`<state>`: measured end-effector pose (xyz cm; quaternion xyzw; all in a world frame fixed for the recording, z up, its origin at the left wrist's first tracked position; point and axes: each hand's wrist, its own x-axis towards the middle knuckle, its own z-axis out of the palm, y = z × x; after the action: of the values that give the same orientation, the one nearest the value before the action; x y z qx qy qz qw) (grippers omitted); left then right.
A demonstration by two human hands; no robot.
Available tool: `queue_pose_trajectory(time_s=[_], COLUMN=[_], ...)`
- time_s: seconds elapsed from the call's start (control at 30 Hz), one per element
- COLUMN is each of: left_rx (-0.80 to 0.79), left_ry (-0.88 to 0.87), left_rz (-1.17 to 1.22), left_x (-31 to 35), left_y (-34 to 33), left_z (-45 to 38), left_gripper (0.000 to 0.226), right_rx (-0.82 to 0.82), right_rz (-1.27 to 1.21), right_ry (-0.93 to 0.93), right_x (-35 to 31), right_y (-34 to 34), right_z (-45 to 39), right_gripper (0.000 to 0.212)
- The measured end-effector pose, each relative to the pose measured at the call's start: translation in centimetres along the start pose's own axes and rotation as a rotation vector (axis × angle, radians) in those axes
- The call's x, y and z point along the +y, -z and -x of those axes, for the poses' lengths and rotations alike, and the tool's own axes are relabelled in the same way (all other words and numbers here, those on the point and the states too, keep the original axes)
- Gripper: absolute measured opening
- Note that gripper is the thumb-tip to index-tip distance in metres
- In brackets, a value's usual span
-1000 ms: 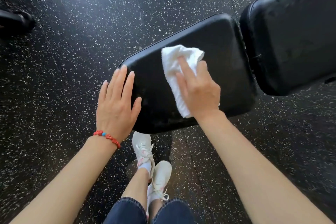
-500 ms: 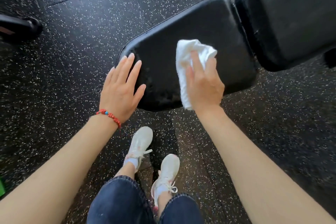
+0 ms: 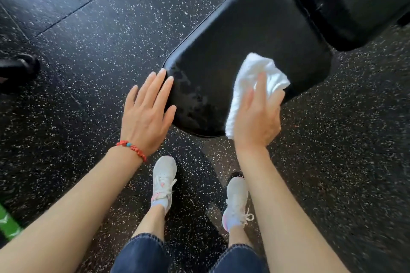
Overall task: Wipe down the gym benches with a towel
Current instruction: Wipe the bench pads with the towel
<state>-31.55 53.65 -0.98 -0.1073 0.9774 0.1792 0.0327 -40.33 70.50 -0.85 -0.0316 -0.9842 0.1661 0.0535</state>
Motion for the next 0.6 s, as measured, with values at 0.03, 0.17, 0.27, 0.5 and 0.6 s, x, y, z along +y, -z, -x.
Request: queue_pose_trajectory(time_s=[0.03, 0.17, 0.27, 0.5, 0.6], left_rx=[-0.004, -0.017, 0.009, 0.038, 0.015], left_ry=[-0.02, -0.069, -0.072, -0.058, -0.056], left_rz=[0.003, 0.016, 0.035, 0.06, 0.057], left_x=[-0.4, -1.2, -0.9, -0.7, -0.9], left_y=[0.1, 0.1, -0.2, -0.8, -0.5], left_z=[-0.1, -0.1, -0.1, 0.1, 0.2], left_gripper=[0.053, 0.052, 0.051, 0.051, 0.052], right_rx=[-0.001, 0.038, 0.097, 0.157, 0.15], right_rz=[0.01, 0.077, 0.1, 0.06, 0.056], right_ry=[0.044, 0.162, 0.243, 0.204, 0.221], right_x=[-1.2, -4.2, -4.0, -4.8, -4.6], right_y=[-0.4, -1.7, -1.7, -2.4, -2.0], right_z=[1.5, 3.9, 2.6, 1.4, 4.1], right_gripper=[0.033, 0.031, 0.027, 0.03, 0.029])
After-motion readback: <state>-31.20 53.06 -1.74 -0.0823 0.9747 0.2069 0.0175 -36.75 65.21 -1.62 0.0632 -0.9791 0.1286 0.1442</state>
